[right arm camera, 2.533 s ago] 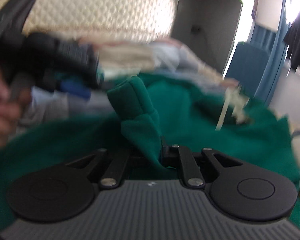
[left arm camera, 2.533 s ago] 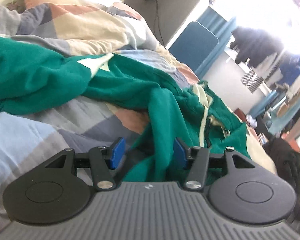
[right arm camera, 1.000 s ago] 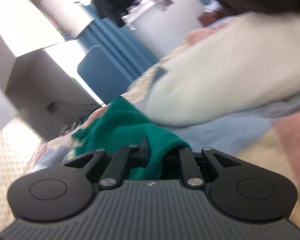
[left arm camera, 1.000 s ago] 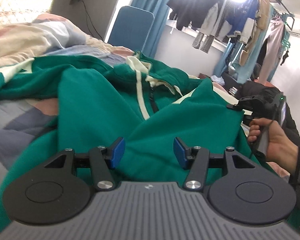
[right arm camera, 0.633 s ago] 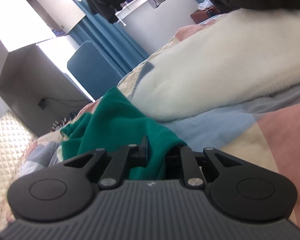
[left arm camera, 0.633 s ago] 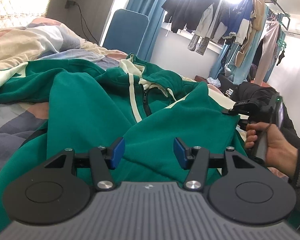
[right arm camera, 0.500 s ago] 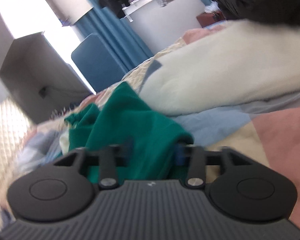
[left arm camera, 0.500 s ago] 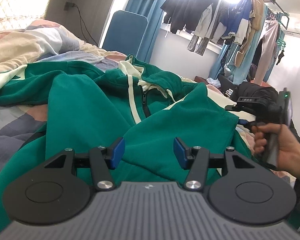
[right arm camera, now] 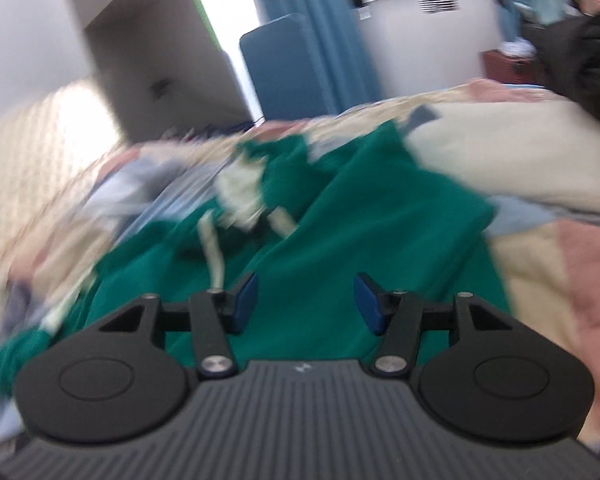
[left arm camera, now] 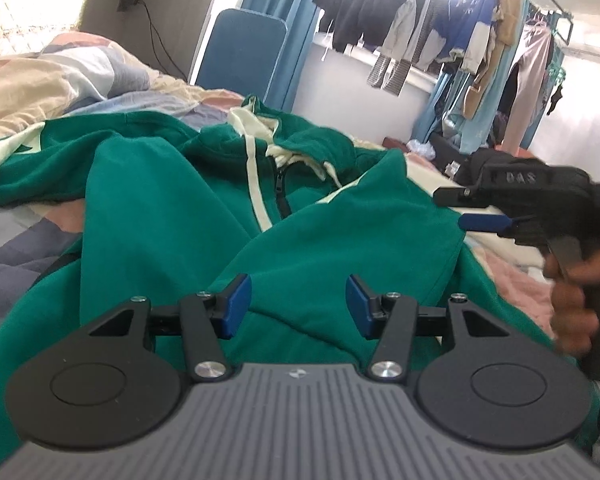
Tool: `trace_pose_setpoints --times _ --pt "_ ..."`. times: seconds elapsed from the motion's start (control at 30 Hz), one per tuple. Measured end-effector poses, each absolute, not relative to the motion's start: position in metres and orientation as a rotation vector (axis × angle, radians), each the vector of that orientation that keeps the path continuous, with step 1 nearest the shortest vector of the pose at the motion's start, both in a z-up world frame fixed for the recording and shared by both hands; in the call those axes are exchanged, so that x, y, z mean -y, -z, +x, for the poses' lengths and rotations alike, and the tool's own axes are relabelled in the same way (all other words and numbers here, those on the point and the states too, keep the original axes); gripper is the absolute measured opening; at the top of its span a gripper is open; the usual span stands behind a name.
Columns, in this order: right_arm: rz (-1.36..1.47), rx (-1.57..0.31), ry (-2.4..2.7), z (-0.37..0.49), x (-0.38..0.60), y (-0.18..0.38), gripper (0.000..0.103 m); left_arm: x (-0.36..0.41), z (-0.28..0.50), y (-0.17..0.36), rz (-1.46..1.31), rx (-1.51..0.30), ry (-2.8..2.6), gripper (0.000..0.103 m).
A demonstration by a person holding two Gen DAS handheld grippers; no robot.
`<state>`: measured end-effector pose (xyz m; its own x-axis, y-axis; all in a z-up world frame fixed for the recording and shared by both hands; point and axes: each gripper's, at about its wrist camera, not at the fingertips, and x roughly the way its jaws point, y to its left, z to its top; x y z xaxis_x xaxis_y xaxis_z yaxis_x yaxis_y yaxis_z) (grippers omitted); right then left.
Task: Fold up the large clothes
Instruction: 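Pull the hoodie side flat with the right gripper and release it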
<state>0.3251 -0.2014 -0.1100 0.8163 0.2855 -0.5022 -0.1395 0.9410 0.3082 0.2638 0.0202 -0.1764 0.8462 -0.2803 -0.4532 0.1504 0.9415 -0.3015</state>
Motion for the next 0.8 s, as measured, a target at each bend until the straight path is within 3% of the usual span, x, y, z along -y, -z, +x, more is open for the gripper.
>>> trace_pose_setpoints --times 0.33,0.8 --pt "0.052 -0.589 -0.36 0.308 0.14 0.134 0.055 -0.021 0.291 0.201 -0.232 -0.659 0.188 0.054" --pt "0.017 -0.747 -0.341 0.333 0.133 0.181 0.053 -0.035 0.271 0.184 -0.3 -0.579 0.183 0.054"
